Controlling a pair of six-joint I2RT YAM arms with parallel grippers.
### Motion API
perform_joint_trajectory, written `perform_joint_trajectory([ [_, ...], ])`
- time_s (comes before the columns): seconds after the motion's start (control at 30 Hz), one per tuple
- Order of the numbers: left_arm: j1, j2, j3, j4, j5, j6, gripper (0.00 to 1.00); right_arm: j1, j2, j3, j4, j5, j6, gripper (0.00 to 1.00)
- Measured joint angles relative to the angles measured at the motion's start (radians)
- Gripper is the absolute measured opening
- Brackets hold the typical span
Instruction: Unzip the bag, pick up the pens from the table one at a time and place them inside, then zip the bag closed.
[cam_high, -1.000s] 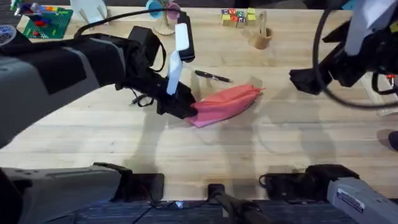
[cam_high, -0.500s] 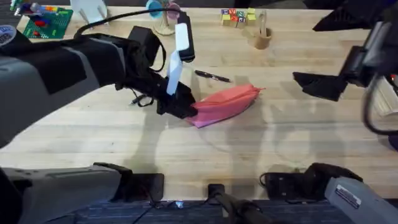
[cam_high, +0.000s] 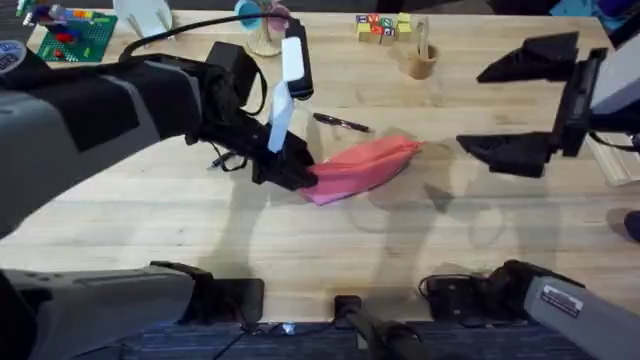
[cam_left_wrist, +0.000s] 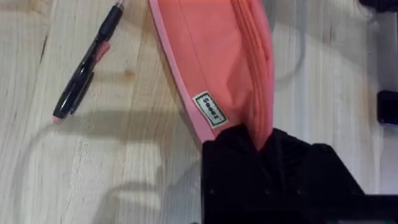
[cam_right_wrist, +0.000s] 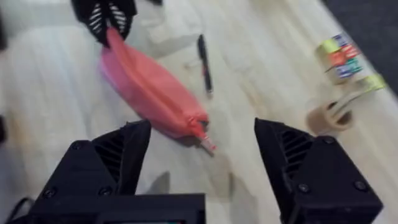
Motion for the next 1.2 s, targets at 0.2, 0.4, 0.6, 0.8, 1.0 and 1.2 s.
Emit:
perform_joint_trajectory([
  [0.2, 0.000, 0.000, 0.000, 0.002, 0.000, 0.000, 0.042, 0.000, 0.033, 0.000, -0.067, 0.082, -0.055, 0.996],
  [0.4, 0.000, 0.000, 0.000, 0.004, 0.000, 0.000, 0.042, 0.000, 0.034, 0.000, -0.067, 0.126, -0.103, 0.996],
  [0.6, 0.000, 0.000, 0.000, 0.004, 0.000, 0.000, 0.042, 0.000, 0.034, 0.000, -0.067, 0.131, -0.118, 0.995],
  [0.8, 0.000, 0.000, -0.001, 0.004, 0.000, 0.000, 0.042, 0.000, 0.034, 0.000, -0.061, 0.134, -0.125, 0.996],
  [1.0, 0.000, 0.000, -0.001, 0.004, 0.000, 0.000, 0.042, 0.000, 0.034, 0.000, -0.046, 0.135, -0.125, 0.996],
  [1.2, 0.000, 0.000, -0.001, 0.004, 0.000, 0.000, 0.042, 0.000, 0.034, 0.000, -0.020, 0.135, -0.126, 0.995],
])
